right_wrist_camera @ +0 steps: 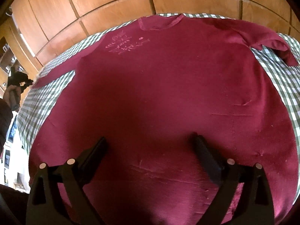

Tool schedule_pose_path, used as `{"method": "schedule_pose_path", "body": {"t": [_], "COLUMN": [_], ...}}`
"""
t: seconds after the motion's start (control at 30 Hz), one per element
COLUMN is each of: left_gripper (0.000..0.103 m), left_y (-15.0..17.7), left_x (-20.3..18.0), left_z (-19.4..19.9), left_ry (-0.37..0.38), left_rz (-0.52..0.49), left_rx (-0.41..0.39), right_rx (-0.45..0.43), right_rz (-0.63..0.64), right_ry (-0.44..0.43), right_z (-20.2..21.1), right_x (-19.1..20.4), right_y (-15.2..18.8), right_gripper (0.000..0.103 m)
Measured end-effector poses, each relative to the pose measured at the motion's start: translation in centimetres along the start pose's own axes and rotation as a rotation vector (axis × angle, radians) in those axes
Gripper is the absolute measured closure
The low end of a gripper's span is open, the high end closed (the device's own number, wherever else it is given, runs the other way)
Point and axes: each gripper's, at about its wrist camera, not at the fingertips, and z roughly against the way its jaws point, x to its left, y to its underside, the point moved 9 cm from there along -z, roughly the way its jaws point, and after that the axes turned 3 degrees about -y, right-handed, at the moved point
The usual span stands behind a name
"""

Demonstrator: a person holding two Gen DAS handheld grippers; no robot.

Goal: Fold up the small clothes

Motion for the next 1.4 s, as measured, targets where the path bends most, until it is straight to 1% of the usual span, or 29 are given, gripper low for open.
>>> {"method": "schedule_pose_path", "body": {"t": [0.03, 0.07, 0.1, 0.23, 0.27, 0.33, 0.4, 0.43, 0.53, 0.6, 0.67, 0.7, 0.73, 0.77, 0.8, 0.83, 0.87, 0.9, 1.0, 1.07, 1.1, 1.17, 1.2, 1.23, 1.27, 1.3, 1.33, 1.37, 1.4], "left_gripper": [0.056, 0.036, 0.033, 0.033, 0.033, 0.033, 0.033, 0.033, 0.033, 0.033, 0.033, 0.037, 0.054, 0.066, 0.087, 0.093, 0.094, 0.095, 0.095, 0.096, 0.095, 0.091, 0.079, 0.058, 0.045, 0.032, 0.032, 0.032, 0.032], "left_y": [0.6, 1.3, 2.1, 9.4, 12.5, 18.6, 24.2, 27.2, 34.1, 36.5, 38.7, 39.4, 40.0, 40.5, 40.9, 41.1, 40.9, 40.5, 39.6, 39.5, 39.9, 40.4, 40.2, 39.4, 38.1, 36.7, 35.3, 34.8, 34.2], "left_x": [0.0, -0.2, -0.7, -5.3, -6.7, -9.1, -10.7, -11.3, -12.1, -12.2, -12.3, -12.3, -12.4, -12.5, -12.5, -12.5, -12.6, -12.6, -12.4, -12.3, -12.6, -12.3, -12.4, -12.3, -12.7, -13.1, -14.2, -15.2, -16.0], "left_z": [0.5, 1.5, 2.5, 7.3, 8.8, 12.0, 14.6, 15.7, 17.4, 17.3, 17.5, 17.6, 17.7, 17.8, 17.8, 17.5, 17.5, 17.2, 18.1, 18.3, 17.7, 17.2, 17.2, 17.5, 18.2, 18.9, 19.8, 20.4, 20.9], "left_ry": [0.022, 0.08, 0.123, 0.355, 0.435, 0.559, 0.662, 0.686, 0.708, 0.712, 0.708, 0.71, 0.701, 0.685, 0.675, 0.65, 0.628, 0.62, 0.605, 0.577, 0.551, 0.464, 0.447, 0.441, 0.438, 0.442, 0.459, 0.467, 0.473], "left_rz": [0.006, 0.02, 0.01, -0.191, -0.249, -0.368, -0.447, -0.486, -0.565, -0.573, -0.567, -0.568, -0.585, -0.604, -0.619, -0.638, -0.663, -0.67, -0.689, -0.705, -0.724, -0.794, -0.804, -0.808, -0.8, -0.787, -0.784, -0.798, -0.811], "left_rx": [0.001, -0.015, -0.021, 0.053, 0.103, 0.189, 0.283, 0.328, 0.444, 0.493, 0.517, 0.52, 0.51, 0.51, 0.517, 0.501, 0.476, 0.467, 0.428, 0.414, 0.416, 0.389, 0.377, 0.358, 0.312, 0.258, 0.187, 0.157, 0.128], "right_rx": [0.0, -0.001, -0.002, 0.01, 0.011, -0.003, -0.025, -0.034, -0.063, -0.075, -0.054, -0.04, -0.018, 0.005, 0.016, 0.006, 0.007, 0.009, -0.023, -0.033, -0.027, 0.013, 0.035, 0.04, 0.027, 0.011, -0.013, -0.038, -0.055], "right_rz": [0.005, 0.008, 0.011, 0.024, 0.019, -0.002, -0.035, -0.077, -0.165, -0.194, -0.205, -0.204, -0.21, -0.224, -0.232, -0.215, -0.199, -0.199, -0.162, -0.159, -0.158, -0.139, -0.144, -0.159, -0.19, -0.21, -0.234, -0.252, -0.264], "right_ry": [0.004, 0.006, 0.009, -0.01, -0.014, 0.007, 0.048, 0.075, 0.169, 0.203, 0.204, 0.19, 0.152, 0.101, 0.076, 0.068, 0.038, 0.01, -0.014, -0.052, -0.06, -0.062, -0.043, -0.03, -0.025, -0.024, -0.014, 0.009, 0.026], "right_z": [0.0, -0.1, -0.2, 0.3, 0.7, 1.9, 3.4, 4.5, 7.5, 9.0, 9.7, 9.6, 9.3, 8.9, 8.6, 8.8, 8.8, 9.0, 10.8, 12.1, 12.1, 11.4, 10.8, 10.6, 10.7, 11.0, 11.5, 11.9, 12.2], "right_x": [0.0, 0.1, 0.1, -0.1, -0.4, -1.9, -4.2, -6.4, -11.7, -13.8, -15.2, -15.3, -15.1, -14.7, -14.2, -13.7, -13.0, -12.7, -12.0, -11.7, -11.7, -11.4, -11.7, -12.2, -13.0, -13.5, -14.4, -15.5, -16.3], "right_y": [0.0, 0.0, 0.0, -0.1, -0.2, -0.5, -0.7, -0.5, 0.4, 1.2, 2.9, 3.9, 4.8, 5.5, 5.8, 6.0, 6.0, 6.0, 5.6, 6.0, 6.3, 7.4, 8.0, 8.2, 8.1, 7.9, 7.5, 6.8, 6.3], "right_gripper": [0.005, 0.004, 0.004, 0.005, 0.005, 0.006, 0.006, 0.006, 0.006, 0.006, 0.006, 0.007, 0.016, 0.038, 0.047, 0.059, 0.083, 0.092, 0.094, 0.094, 0.094, 0.092, 0.089, 0.081, 0.075, 0.072, 0.064, 0.056, 0.052]}}
